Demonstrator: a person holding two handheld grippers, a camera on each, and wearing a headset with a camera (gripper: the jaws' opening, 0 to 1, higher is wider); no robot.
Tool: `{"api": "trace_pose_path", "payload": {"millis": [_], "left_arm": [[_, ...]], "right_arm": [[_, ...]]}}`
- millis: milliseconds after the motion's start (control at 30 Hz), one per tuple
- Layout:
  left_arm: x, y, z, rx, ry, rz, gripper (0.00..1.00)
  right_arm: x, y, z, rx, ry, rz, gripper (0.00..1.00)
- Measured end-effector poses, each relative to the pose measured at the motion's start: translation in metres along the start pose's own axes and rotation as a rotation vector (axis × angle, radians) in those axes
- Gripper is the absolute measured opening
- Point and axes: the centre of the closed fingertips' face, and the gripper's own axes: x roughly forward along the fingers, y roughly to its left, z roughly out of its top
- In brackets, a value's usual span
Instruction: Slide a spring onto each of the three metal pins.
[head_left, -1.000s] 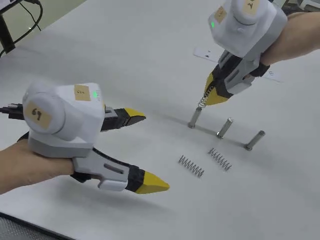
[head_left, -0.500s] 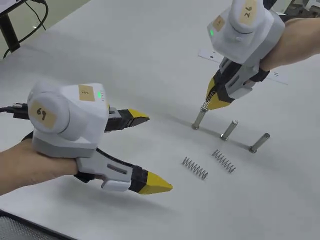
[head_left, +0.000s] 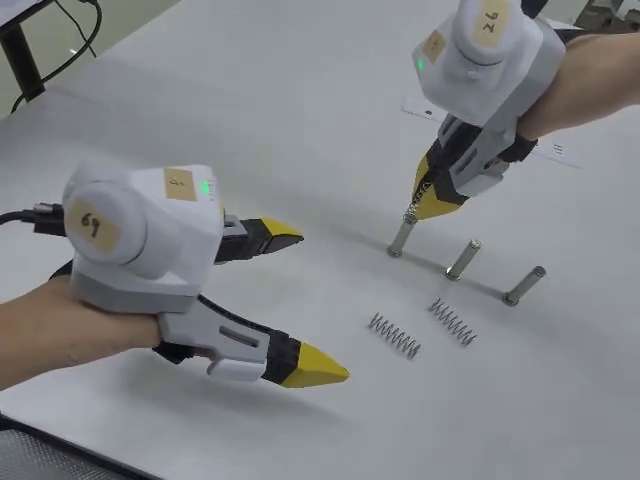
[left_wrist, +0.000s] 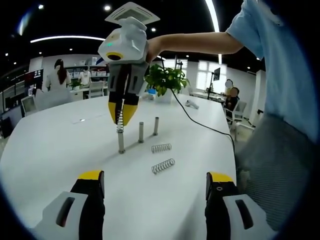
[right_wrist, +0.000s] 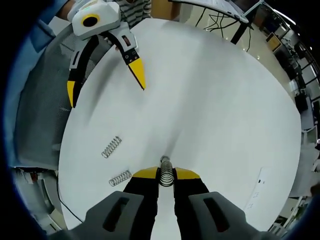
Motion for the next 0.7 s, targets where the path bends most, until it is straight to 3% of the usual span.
{"api": "trace_pose_path", "payload": {"millis": [333, 700], "left_arm": [[0.0, 0.001, -0.002, -0.004, 0.005, -0.001, 0.8], [0.0, 0.001, -0.002, -0.003, 0.009, 0.002, 0.79]], "right_arm": [[-0.001, 0.001, -0.004, 0.006, 0.002, 0.0, 0.08], [0.009, 0.004, -0.01, -0.003, 0.03, 0.012, 0.08]]}}
